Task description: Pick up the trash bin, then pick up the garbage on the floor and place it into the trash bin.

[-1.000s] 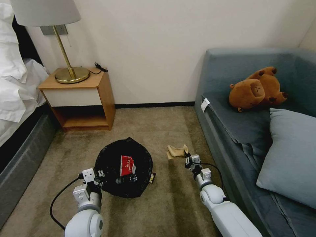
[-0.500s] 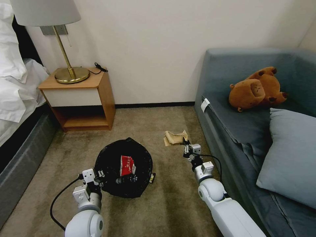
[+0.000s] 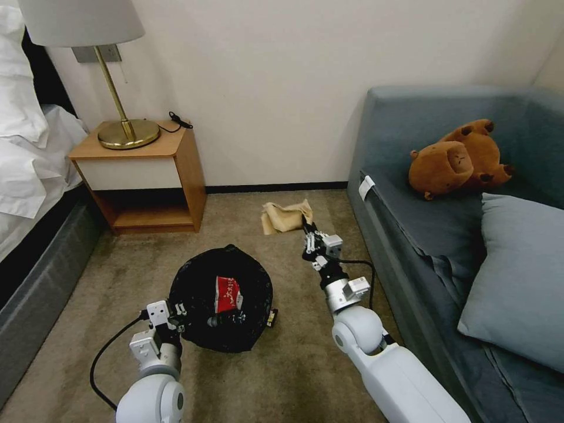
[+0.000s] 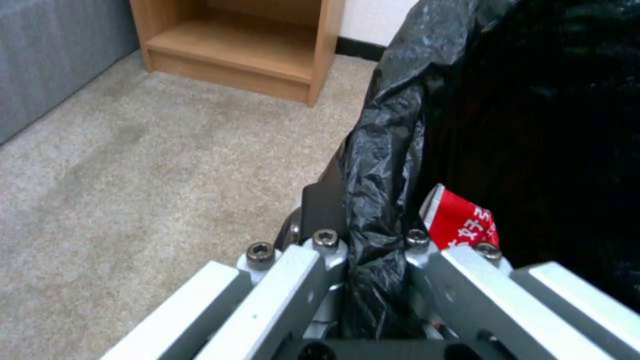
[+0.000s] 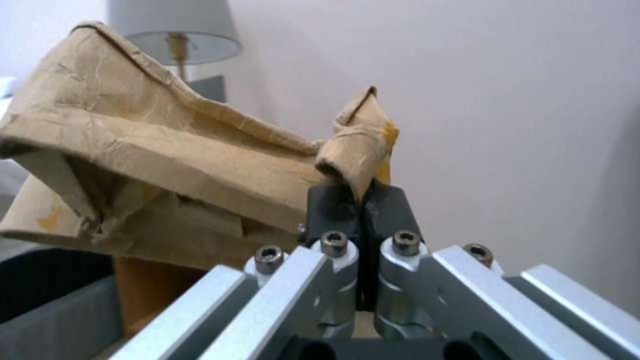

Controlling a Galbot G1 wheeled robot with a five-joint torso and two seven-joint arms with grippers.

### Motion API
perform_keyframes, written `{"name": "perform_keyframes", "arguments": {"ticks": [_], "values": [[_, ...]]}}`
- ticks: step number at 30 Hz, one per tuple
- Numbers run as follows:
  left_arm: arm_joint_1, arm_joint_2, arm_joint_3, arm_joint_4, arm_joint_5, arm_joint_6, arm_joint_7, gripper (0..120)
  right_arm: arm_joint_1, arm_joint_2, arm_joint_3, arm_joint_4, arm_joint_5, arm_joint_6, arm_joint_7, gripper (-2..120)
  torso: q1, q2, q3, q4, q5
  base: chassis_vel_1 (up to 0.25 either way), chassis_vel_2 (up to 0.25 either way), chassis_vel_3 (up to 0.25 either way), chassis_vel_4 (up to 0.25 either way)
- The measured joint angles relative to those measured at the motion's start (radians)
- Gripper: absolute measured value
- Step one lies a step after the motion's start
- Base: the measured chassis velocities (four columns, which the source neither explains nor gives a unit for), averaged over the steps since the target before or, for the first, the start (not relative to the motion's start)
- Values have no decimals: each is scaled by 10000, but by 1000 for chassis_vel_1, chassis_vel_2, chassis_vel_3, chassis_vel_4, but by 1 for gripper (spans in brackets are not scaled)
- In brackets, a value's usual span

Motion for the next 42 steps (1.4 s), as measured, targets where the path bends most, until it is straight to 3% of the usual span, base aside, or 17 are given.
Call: {"name": "perform_keyframes", "arguments": {"ticks": [16, 42], "values": [[-168, -54, 158, -32, 97, 119, -180, 1, 404, 128, -1999, -853, -1005, 231, -110, 0, 0, -1, 0, -1, 1, 0, 0, 0, 0], [-328, -83, 212, 292, 94, 83, -174, 1, -187, 505, -2504, -1714, -1707, 488, -458, 0, 0, 0, 0, -1, 1, 0, 0, 0, 0]]}}
